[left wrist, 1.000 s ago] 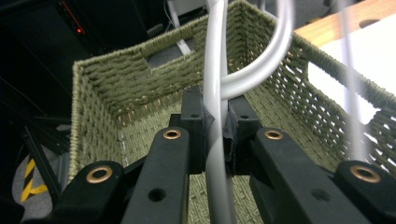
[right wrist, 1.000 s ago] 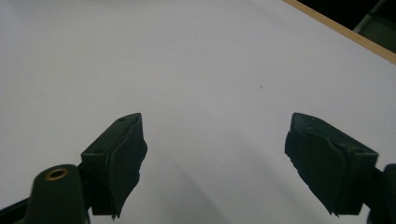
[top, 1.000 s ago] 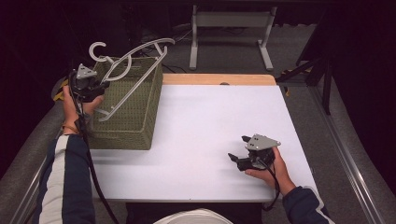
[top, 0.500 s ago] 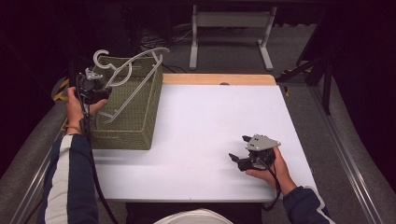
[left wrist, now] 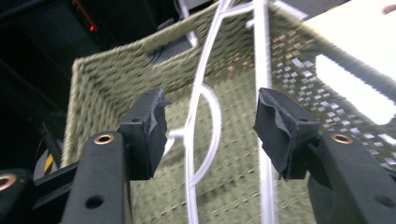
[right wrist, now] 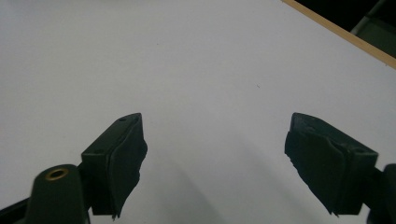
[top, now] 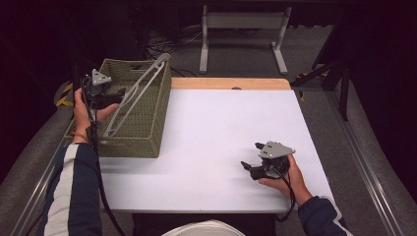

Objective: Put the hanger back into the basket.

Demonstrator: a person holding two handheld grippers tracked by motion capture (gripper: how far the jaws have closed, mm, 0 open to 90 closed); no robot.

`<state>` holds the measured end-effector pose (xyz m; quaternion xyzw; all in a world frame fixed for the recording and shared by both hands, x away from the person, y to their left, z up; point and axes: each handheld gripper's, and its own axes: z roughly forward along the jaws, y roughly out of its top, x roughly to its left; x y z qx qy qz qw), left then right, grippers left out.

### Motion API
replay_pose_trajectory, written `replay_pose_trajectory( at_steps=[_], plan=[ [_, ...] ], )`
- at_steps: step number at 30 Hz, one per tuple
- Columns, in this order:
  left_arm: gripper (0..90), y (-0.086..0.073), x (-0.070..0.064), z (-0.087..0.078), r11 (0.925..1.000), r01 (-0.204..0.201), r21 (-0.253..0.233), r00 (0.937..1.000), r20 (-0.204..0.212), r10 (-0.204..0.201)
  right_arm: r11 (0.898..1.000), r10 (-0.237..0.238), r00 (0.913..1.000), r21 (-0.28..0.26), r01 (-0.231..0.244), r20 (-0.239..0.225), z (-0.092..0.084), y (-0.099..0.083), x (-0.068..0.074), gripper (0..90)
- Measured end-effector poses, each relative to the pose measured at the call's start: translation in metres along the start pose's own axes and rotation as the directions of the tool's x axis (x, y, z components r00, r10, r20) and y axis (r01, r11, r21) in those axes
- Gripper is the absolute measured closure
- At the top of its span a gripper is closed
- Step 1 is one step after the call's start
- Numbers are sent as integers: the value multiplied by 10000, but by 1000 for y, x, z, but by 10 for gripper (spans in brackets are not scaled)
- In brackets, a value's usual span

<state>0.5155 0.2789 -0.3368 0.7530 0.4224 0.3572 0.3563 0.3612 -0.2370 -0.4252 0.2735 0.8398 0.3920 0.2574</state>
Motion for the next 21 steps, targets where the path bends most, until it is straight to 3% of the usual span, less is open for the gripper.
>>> replay_pose_trajectory(
  at_steps=[4, 6, 9, 15, 21],
  plan=[
    [401, 3, -14, -6, 9987, -296, -404, 9992, 255, 307, 10000, -4, 10000, -31, 4, 39, 0, 0, 0, 198],
    [385, 6, -25, -13, 9953, -482, -845, 9976, 451, 521, 9999, 38, 9999, -106, -37, 114, -1, 0, 0, 198],
    [363, 7, -33, -19, 9920, -495, -1159, 9966, 595, 567, 9997, 31, 9994, -261, -22, 342, -2, 0, -1, 206],
    [251, 8, -62, -43, 9667, -773, -2440, 9885, 1075, 1062, 9955, 232, 9967, -939, -158, 775, -12, 2, -4, 209],
    [196, 4, -85, -63, 9470, -778, -3118, 9760, 1700, 1361, 9937, -20, 9965, -1116, 113, 833, -14, 6, 0, 208]
  ],
)
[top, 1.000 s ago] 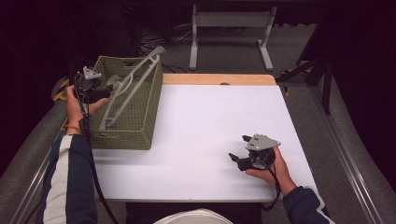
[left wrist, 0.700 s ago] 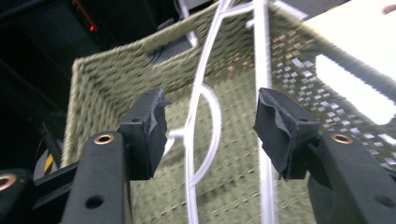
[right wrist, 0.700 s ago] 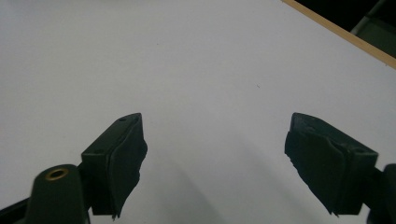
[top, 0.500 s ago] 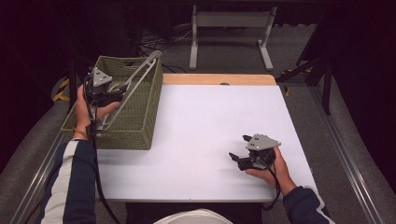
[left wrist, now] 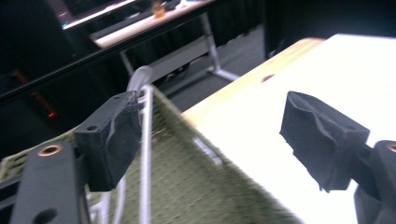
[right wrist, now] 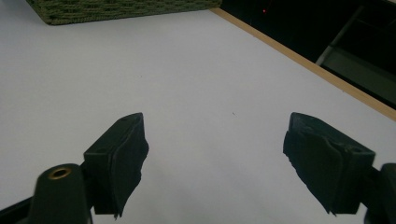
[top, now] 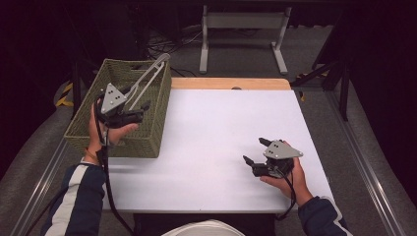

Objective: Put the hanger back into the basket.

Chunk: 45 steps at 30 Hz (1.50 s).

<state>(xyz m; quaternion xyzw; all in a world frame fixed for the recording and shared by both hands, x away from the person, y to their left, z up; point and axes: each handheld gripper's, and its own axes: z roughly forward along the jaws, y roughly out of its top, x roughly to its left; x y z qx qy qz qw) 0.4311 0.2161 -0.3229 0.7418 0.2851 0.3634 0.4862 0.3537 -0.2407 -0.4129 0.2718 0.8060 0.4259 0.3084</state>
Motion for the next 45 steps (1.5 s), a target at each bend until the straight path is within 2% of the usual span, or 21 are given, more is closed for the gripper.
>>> replay_pose_trajectory(
  at_steps=[2, 3, 4, 7, 9, 12, 15, 16, 17, 19, 22, 26, 27, 32, 33, 34, 37, 39, 45],
  plan=[
    [189, 1, -8, -4, 9997, -94, -215, 9998, 152, 97, 10000, -2, 10000, -80, 2, -14, -1, 1, 2, 209],
    [183, 1, -13, -6, 9996, -109, -268, 9993, 367, 118, 9999, -23, 10000, -101, 23, -12, -1, 2, 2, 208],
    [175, 1, -18, -8, 9991, -256, -345, 9988, 403, 270, 9999, -7, 10000, -159, 7, -8, -2, 2, 3, 208],
    [159, 1, -28, -14, 9977, -270, -625, 9960, 830, 322, 9997, -48, 10000, -249, 48, 14, -2, 4, 5, 209],
    [156, 0, -37, -18, 9965, -235, -799, 9949, 962, 312, 9995, -32, 10000, -300, 32, -11, -2, 4, 6, 207],
    [142, -2, -51, -24, 9933, -416, -1074, 9907, 1242, 549, 9993, -50, 10000, -364, 52, 54, -2, 5, 9, 203],
    [125, -5, -61, -28, 9919, -342, -1227, 9844, 1672, 547, 9990, -59, 10000, -434, 62, 80, -2, 5, 11, 196],
    [117, -7, -65, -28, 9918, -378, -1221, 9800, 1897, 607, 9990, -74, 9999, -442, 78, 78, -1, 5, 11, 195],
    [111, -7, -65, -28, 9918, -378, -1221, 9800, 1897, 607, 9990, -74, 9999, -442, 78, 78, -1, 5, 11, 195],
    [101, -13, -76, -28, 9910, -593, -1204, 9759, 2018, 829, 9987, -210, 9997, -472, 216, 143, 0, 5, 13, 178],
    [87, -23, -86, -29, 9892, -792, -1230, 9709, 2154, 1046, 9987, -168, 9995, -473, 181, 268, 1, 4, 14, 154],
    [73, -33, -94, -29, 9881, -866, -1274, 9690, 2197, 1132, 9987, 60, 9995, -513, -44, 299, 1, 4, 13, 134],
    [72, -37, -96, -29, 9901, -728, -1199, 9693, 2253, 985, 9985, 57, 9993, -540, -38, 362, 1, 3, 13, 133],
    [69, -49, -102, -29, 9911, -749, -1098, 9724, 2121, 970, 9966, 76, 9991, -819, -42, 418, 0, 2, 15, 120],
    [69, -55, -104, -29, 9926, -799, -910, 9727, 2105, 976, 9956, 58, 9991, -940, -18, 424, -1, 1, 15, 120],
    [70, -55, -104, -29, 9926, -799, -910, 9727, 2105, 976, 9956, 58, 9991, -940, -18, 424, -1, 1, 15, 120],
    [71, -65, -107, -29, 9963, -638, -578, 9702, 2301, 755, 9938, -94, 9984, -1099, 154, 550, -2, 1, 17, 114],
    [70, -69, -108, -29, 9958, -778, -487, 9705, 2248, 868, 9939, -94, 9984, -1090, 155, 565, -1, 0, 17, 112],
    [73, -92, -109, -32, 9981, -617, 47, 9769, 2051, 594, 9954, -230, 9984, -914, 276, 510, 2, -1, 21, 109]
  ],
)
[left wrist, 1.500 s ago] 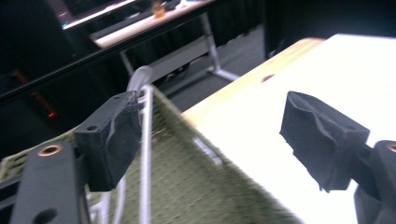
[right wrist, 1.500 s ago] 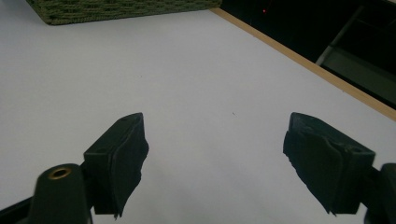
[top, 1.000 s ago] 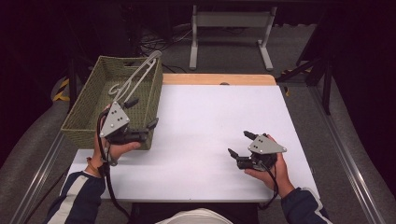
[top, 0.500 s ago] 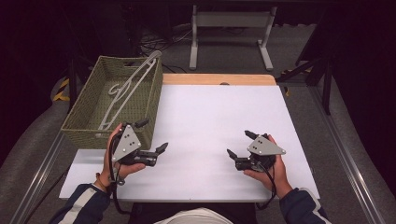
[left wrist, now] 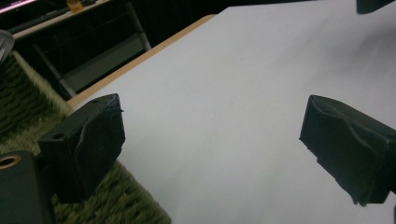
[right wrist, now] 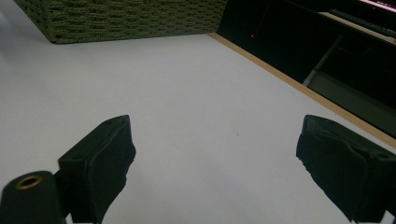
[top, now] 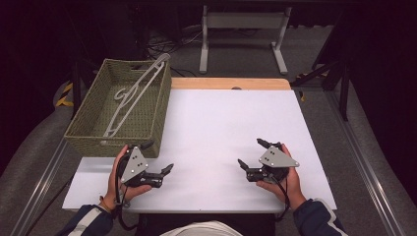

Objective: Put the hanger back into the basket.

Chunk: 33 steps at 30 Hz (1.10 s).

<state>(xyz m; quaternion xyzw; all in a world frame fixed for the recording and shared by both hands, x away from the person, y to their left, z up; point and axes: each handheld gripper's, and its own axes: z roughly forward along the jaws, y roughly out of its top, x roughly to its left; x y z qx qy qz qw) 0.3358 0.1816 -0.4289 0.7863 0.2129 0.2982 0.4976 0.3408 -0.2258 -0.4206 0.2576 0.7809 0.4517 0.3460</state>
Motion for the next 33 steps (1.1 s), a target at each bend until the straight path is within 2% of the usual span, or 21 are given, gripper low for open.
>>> replay_pose_trajectory(
  at_steps=[3, 4, 7, 10, 12, 20, 23, 33],
  plan=[
    [74, -6, 0, 0, 9997, -58, 226, 9998, -166, 61, 10000, -46, 10000, 26, 46, -62, 1, 0, 1, 108],
    [74, -13, 2, -1, 9992, 165, 367, 9996, -250, -156, 9999, -128, 9999, 46, 128, -61, 1, -1, 2, 108],
    [69, -19, 9, -2, 9976, 257, 646, 9986, -487, -225, 9999, -136, 9999, 37, 137, -91, 1, -2, 3, 106],
    [66, -21, 17, -6, 9975, 460, 544, 9970, -653, -424, 9999, -124, 9999, 36, 125, -106, 1, -2, 3, 104],
    [63, -22, 19, -7, 9967, 622, 529, 9962, -635, -588, 9999, -121, 9999, 30, 122, -102, 1, -1, 4, 104],
    [57, -22, 19, -10, 9978, 503, 437, 9973, -561, -478, 9995, -322, 9994, 51, 323, -154, 2, 1, 9, 104],
    [57, -22, 20, -10, 9973, 594, 440, 9969, -541, -570, 9993, -369, 9992, 74, 370, -176, 3, 1, 9, 103],
    [57, -21, 19, -9, 9981, 476, 394, 9979, -454, -458, 9992, -399, 9992, 85, 399, -62, 2, 1, 8, 103]
  ],
)
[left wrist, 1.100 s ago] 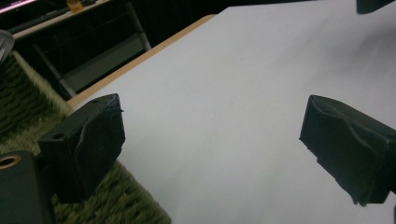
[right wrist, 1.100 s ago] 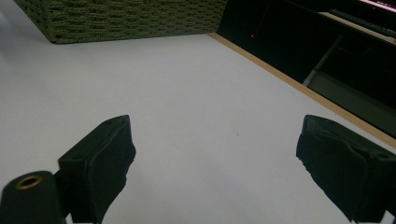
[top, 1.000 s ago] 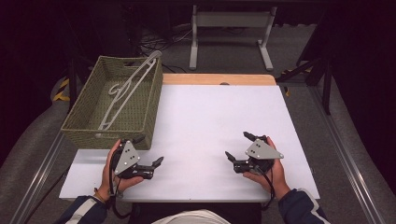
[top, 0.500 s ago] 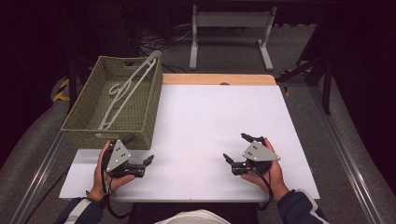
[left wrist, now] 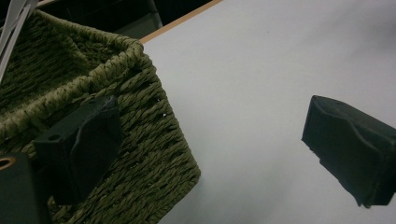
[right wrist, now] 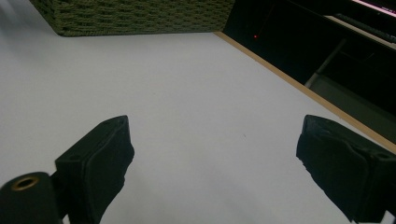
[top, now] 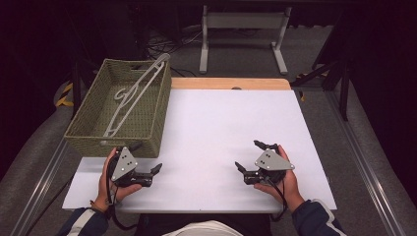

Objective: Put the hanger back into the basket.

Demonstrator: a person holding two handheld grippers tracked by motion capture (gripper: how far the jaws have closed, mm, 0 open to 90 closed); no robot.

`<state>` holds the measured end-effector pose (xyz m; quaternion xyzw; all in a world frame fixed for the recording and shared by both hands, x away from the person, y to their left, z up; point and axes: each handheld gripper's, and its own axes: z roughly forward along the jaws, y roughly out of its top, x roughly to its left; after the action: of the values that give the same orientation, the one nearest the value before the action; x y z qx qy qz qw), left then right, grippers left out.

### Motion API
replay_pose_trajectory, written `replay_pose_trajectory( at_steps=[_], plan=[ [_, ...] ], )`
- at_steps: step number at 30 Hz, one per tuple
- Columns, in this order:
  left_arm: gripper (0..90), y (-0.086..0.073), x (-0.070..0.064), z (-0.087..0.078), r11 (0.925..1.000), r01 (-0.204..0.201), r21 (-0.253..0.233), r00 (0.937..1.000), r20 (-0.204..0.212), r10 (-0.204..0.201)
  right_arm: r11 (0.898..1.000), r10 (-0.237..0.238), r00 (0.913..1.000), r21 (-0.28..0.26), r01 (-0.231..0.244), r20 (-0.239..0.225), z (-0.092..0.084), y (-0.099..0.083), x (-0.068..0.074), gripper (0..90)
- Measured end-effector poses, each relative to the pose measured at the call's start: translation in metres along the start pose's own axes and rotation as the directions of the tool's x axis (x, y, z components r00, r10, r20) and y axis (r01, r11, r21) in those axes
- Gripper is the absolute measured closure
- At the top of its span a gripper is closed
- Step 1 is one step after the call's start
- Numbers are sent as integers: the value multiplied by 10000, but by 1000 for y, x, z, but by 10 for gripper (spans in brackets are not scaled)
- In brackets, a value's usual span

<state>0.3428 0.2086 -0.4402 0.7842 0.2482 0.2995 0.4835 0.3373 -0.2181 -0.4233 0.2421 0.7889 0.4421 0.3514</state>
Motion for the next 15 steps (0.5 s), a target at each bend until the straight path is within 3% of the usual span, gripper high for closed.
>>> replay_pose_trajectory(
  at_steps=[15],
  plan=[
    [56, 1, -1, 1, 10000, -25, -31, 10000, 92, 25, 10000, -54, 10000, -15, 54, 44, -1, 0, 0, 99]
  ],
)
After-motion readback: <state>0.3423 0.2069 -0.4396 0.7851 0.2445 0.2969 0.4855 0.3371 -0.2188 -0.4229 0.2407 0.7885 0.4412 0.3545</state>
